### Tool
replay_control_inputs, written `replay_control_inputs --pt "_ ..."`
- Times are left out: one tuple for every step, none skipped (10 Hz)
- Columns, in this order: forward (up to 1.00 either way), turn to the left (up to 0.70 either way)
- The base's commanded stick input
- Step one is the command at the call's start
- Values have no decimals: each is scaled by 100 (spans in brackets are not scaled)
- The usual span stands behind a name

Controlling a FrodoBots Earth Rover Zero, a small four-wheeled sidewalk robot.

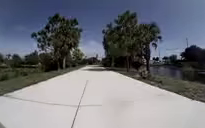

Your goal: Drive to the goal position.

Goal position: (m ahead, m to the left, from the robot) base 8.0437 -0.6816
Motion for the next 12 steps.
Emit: replay_control_inputs --pt "85 0" --pt "85 0" --pt "85 0" --pt "85 0" --pt "85 0" --pt "85 0" --pt "85 0" --pt "85 0" --pt "85 0" --pt "85 0" --pt "85 0" --pt "85 0"
